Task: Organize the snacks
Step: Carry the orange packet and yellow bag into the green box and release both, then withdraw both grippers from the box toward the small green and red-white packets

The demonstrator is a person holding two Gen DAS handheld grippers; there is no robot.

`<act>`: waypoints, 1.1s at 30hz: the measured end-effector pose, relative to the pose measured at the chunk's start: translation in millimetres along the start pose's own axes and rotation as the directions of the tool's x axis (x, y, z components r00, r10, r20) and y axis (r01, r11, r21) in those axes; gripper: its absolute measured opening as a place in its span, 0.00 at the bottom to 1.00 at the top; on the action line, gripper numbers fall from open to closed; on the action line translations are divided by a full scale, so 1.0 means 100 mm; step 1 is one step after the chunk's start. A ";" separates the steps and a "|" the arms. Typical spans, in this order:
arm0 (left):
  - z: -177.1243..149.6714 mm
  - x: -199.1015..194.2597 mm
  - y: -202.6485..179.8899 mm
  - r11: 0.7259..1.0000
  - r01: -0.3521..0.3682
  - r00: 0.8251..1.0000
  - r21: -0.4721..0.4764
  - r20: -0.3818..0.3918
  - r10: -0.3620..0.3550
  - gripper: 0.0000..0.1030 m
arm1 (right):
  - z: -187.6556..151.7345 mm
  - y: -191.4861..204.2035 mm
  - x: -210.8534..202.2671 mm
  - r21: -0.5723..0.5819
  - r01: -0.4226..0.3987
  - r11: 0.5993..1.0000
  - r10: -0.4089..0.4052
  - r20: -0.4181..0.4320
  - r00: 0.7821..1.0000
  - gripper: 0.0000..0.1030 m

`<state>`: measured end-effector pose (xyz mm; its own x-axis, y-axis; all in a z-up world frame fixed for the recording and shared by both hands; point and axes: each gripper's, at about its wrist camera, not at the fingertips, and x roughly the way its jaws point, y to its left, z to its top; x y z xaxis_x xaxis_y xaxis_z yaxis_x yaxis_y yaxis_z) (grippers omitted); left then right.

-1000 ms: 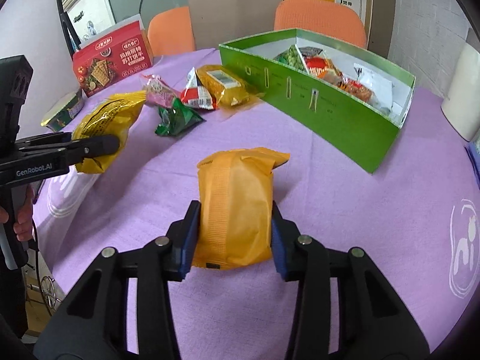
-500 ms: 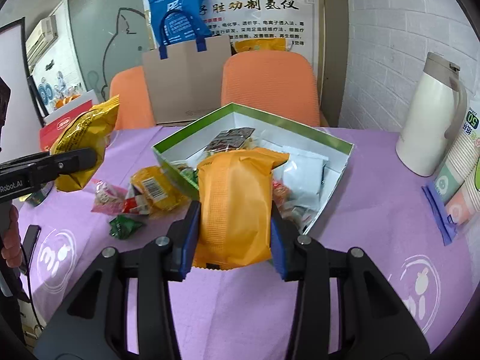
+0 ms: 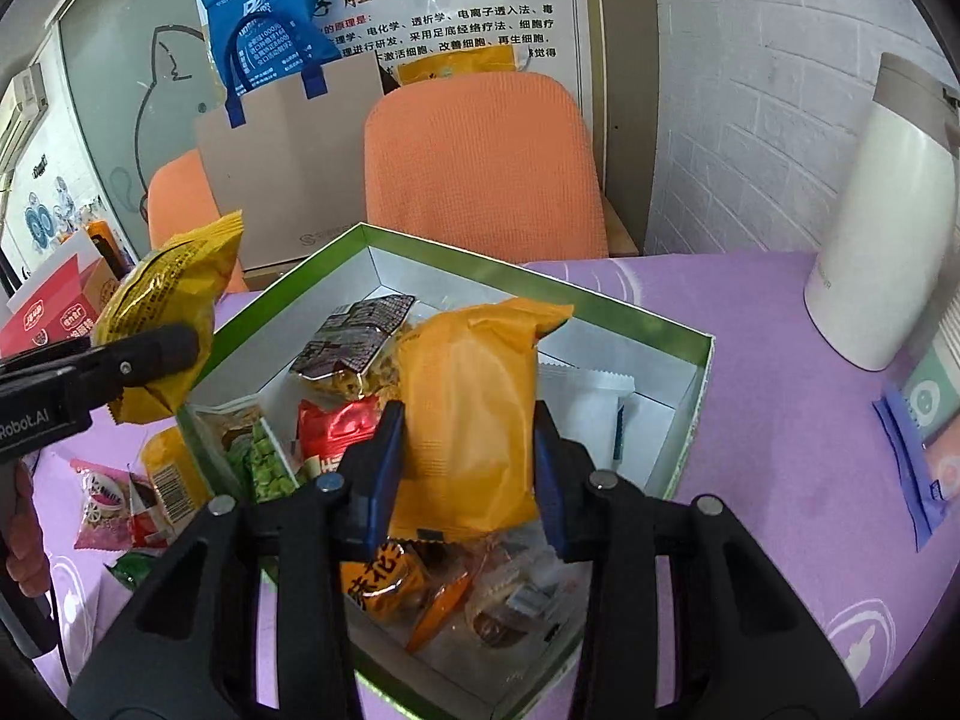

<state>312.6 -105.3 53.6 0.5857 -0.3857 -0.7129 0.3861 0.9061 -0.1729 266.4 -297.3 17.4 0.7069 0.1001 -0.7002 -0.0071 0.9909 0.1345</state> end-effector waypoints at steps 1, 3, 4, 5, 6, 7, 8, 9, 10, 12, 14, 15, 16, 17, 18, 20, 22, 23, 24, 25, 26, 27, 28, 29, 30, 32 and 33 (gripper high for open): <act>0.00 0.06 0.01 1.000 0.003 1.000 -0.002 -0.012 -0.003 0.43 | 0.00 0.00 0.05 -0.001 0.003 1.000 -0.003 -0.005 1.000 0.40; -0.02 0.17 0.02 1.000 0.009 0.999 0.001 -0.041 -0.009 0.45 | -0.01 -0.01 0.15 -0.008 0.008 1.000 -0.008 -0.028 1.000 0.42; -0.03 0.20 0.02 1.000 0.006 0.999 0.007 -0.048 -0.005 0.53 | -0.02 -0.01 0.16 -0.017 0.006 1.000 -0.006 -0.029 1.000 0.48; -0.06 0.22 0.02 1.000 -0.006 0.999 0.020 -0.051 0.007 0.61 | -0.03 -0.01 0.14 -0.025 0.017 1.000 -0.017 -0.018 1.000 0.61; -0.08 0.21 0.02 0.999 -0.020 0.999 0.031 -0.038 0.021 0.76 | -0.05 -0.02 0.08 -0.031 0.046 0.998 -0.045 0.015 0.999 0.66; -0.10 0.19 0.01 0.999 -0.035 0.999 0.035 -0.023 0.036 0.85 | -0.06 -0.03 0.04 -0.034 0.065 0.997 -0.063 0.048 0.997 0.71; -0.11 0.16 0.02 0.998 -0.049 0.999 0.035 -0.002 0.049 0.87 | -0.08 -0.05 -0.02 -0.037 0.075 0.997 -0.072 0.073 0.995 0.71; -0.13 0.11 0.02 0.998 -0.048 0.999 0.031 0.012 0.048 0.87 | -0.08 -0.06 -0.05 -0.035 0.077 0.996 -0.074 0.075 0.994 0.71; -0.13 0.09 0.03 0.999 -0.042 0.999 0.024 0.010 0.042 0.87 | -0.08 -0.08 -0.09 -0.026 0.076 0.997 -0.074 0.069 0.995 0.71; -0.15 0.03 0.04 0.999 -0.036 0.999 0.003 0.005 0.036 0.87 | -0.09 -0.11 -0.15 -0.005 0.071 0.997 -0.071 0.063 0.996 0.71; -0.17 -0.05 0.06 0.999 -0.037 0.999 -0.004 0.014 0.037 0.88 | -0.11 -0.09 -0.24 -0.002 0.062 0.998 -0.061 0.062 0.996 0.72; -0.18 -0.10 0.05 0.999 -0.041 0.999 -0.003 0.020 0.042 0.88 | -0.13 -0.08 -0.30 -0.004 0.055 0.998 -0.054 0.064 0.996 0.72; -0.21 -0.16 0.03 0.999 -0.047 0.999 0.000 0.027 0.047 0.88 | -0.14 -0.05 -0.36 -0.008 0.049 0.999 -0.048 0.071 0.996 0.73; -0.22 -0.21 0.03 0.999 -0.046 0.998 0.003 0.032 0.046 0.88 | -0.15 -0.03 -0.41 -0.009 0.045 0.999 -0.044 0.078 0.996 0.74; -0.25 -0.27 0.02 0.999 -0.046 0.998 0.006 0.037 0.046 0.88 | -0.17 0.00 -0.48 -0.008 0.042 0.999 -0.041 0.085 0.995 0.75; -0.28 -0.38 -0.01 0.999 -0.048 0.998 0.013 0.044 0.047 0.88 | -0.20 0.05 -0.61 -0.004 0.028 1.000 -0.027 0.095 0.995 0.78; -0.33 -0.53 -0.04 0.998 -0.054 0.997 0.020 0.060 0.053 0.88 | -0.23 0.13 -0.74 -0.006 0.006 1.000 -0.006 0.103 0.995 0.78; -0.36 -0.59 -0.04 0.998 -0.056 0.996 0.022 0.069 0.055 0.88 | -0.25 0.16 -0.81 -0.011 0.001 1.000 0.000 0.110 0.994 0.79; -0.38 -0.67 -0.05 0.998 -0.057 0.996 0.024 0.077 0.055 0.88 | -0.27 0.20 -0.89 -0.021 0.001 1.000 0.002 0.121 0.993 0.79; -0.42 -0.75 -0.06 0.998 -0.057 0.995 0.027 0.085 0.054 0.88 | -0.29 0.24 -0.94 -0.029 0.001 1.000 0.003 0.131 0.991 0.79; -0.45 -0.81 -0.06 0.998 -0.059 0.994 0.027 0.091 0.057 0.88 | -0.31 0.29 -1.00 -0.040 -0.001 0.999 0.007 0.138 0.990 0.79; -0.49 -0.88 -0.06 0.998 -0.062 0.994 0.026 0.097 0.059 0.89 | -0.33 0.31 -1.04 -0.047 -0.006 0.999 0.012 0.141 0.990 0.79; -0.53 -0.96 -0.06 0.998 -0.062 0.993 0.026 0.106 0.059 0.90 | -0.37 0.35 -1.09 -0.055 -0.012 0.998 0.020 0.143 0.990 0.79; -0.57 -1.03 -0.06 0.998 -0.060 0.992 0.023 0.116 0.057 0.92 | -0.40 0.39 -1.13 -0.062 -0.019 0.998 0.028 0.143 0.989 0.79; -0.62 -1.10 -0.05 0.998 -0.059 0.991 0.021 0.125 0.056 0.94 | -0.44 0.42 -1.17 -0.070 -0.028 0.997 0.038 0.143 0.989 0.79; -0.72 -1.23 -0.03 0.998 -0.055 0.988 0.011 0.144 0.053 0.95 | -0.54 0.50 -1.23 -0.090 -0.049 0.995 0.061 0.135 0.989 0.79; -0.78 -1.29 -0.01 0.999 -0.048 0.987 0.006 0.151 0.047 0.96 | -0.58 0.53 -1.25 -0.098 -0.056 0.994 0.069 0.130 0.989 0.79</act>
<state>181.0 -42.4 92.9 0.7041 -0.3647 -0.6093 0.3618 0.9226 -0.1341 136.6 -252.3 71.6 0.7906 0.1554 -0.5922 -0.1160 0.9878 0.1043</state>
